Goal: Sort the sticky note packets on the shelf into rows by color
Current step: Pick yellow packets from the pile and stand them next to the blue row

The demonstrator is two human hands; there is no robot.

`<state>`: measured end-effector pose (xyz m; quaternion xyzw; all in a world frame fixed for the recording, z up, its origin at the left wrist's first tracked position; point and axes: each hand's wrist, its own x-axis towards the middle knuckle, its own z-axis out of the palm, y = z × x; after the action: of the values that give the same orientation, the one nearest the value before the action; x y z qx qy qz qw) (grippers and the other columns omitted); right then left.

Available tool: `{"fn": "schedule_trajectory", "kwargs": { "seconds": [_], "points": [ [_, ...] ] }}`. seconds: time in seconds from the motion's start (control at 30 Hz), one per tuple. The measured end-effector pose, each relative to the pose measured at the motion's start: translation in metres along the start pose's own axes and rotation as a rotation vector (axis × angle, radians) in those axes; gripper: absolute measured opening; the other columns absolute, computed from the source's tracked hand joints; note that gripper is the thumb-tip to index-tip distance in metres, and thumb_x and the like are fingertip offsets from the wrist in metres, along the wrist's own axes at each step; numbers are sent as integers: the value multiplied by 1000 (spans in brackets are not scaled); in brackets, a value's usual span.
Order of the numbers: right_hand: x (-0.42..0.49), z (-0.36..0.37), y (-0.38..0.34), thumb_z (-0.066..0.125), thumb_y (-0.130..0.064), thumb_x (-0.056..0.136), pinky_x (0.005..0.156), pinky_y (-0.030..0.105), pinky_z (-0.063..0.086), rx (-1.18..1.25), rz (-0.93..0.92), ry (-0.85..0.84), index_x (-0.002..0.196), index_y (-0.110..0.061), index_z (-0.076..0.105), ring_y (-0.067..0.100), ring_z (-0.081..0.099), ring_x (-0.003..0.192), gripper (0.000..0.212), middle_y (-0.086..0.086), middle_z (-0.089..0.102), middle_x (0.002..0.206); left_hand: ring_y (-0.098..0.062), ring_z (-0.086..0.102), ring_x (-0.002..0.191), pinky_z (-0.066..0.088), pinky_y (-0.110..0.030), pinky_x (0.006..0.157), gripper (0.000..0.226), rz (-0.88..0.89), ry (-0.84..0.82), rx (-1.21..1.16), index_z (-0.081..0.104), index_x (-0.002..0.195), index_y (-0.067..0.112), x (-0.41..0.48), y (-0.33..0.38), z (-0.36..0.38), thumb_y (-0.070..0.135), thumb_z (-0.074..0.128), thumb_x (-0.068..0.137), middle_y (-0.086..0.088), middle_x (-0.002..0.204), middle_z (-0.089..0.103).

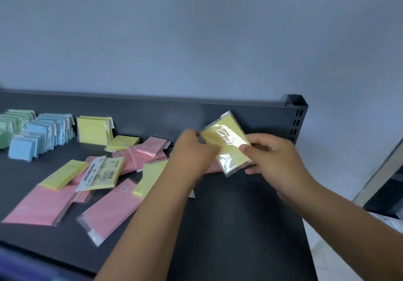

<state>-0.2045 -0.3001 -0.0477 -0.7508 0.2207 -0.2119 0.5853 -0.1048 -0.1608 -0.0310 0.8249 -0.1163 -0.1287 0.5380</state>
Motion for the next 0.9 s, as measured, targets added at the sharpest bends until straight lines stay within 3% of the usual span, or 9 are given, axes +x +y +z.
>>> {"fn": "schedule_trajectory", "kwargs": {
  "seconds": [0.07,0.1,0.17,0.23,0.37,0.43,0.53,0.77,0.9],
  "points": [
    [5,-10,-3,65,-11,98,69,27,63,-92,-78,-38,103,-29,79,12,76,85,23,-8,79,91,-15,69,93,58,-32,71,46,116,101,29,56,133,23,-3,3,-8,21,70,89,6,104,68],
    [6,-14,-6,65,-11,98,72,27,63,-136,-120,-69,104,-31,79,9,75,87,25,-10,79,93,-11,68,94,55,-28,72,41,187,123,52,60,132,26,-4,4,-13,22,69,92,11,104,68],
    [6,-16,-14,66,-10,98,77,28,63,-206,-195,-138,106,-32,80,7,75,88,27,-12,79,94,-2,66,88,53,-21,75,21,288,119,69,73,109,32,-6,7,-24,20,69,93,17,98,70],
    [4,-11,-24,68,-11,96,81,34,64,-240,-238,-176,105,-32,81,10,75,87,27,-11,79,93,-2,63,72,50,-17,67,15,339,114,46,75,88,29,-8,6,-36,17,68,93,16,86,72],
    [2,13,-39,73,-15,93,86,46,62,-227,-265,-76,99,-36,81,14,76,82,23,-9,79,89,-14,62,67,56,-33,72,15,333,110,-98,78,83,22,-5,-4,-65,12,71,92,9,70,69],
    [1,29,-45,75,-14,92,87,43,62,-142,-215,-34,98,-30,81,13,77,83,19,-8,80,89,-24,70,75,62,-42,78,16,316,133,-171,79,81,25,-3,-11,-82,12,74,91,6,75,74],
    [-4,60,-52,75,-9,91,86,40,63,-64,-149,6,98,-22,79,14,78,83,15,-4,80,90,-32,75,84,64,-48,72,19,279,129,-255,79,80,24,2,-24,-110,9,73,92,-3,84,77],
    [-13,137,-69,75,-3,90,79,34,62,84,-108,164,96,-14,79,22,79,80,13,2,81,84,-25,73,79,61,-50,81,9,349,125,-224,79,82,23,26,-49,-179,16,77,87,5,77,76],
    [-16,157,-76,71,2,92,76,28,63,101,-100,181,102,-12,78,20,79,82,19,2,81,88,-18,73,81,61,-49,81,19,364,125,-203,77,88,25,35,-60,-196,8,70,89,8,83,76]
  ]
}}
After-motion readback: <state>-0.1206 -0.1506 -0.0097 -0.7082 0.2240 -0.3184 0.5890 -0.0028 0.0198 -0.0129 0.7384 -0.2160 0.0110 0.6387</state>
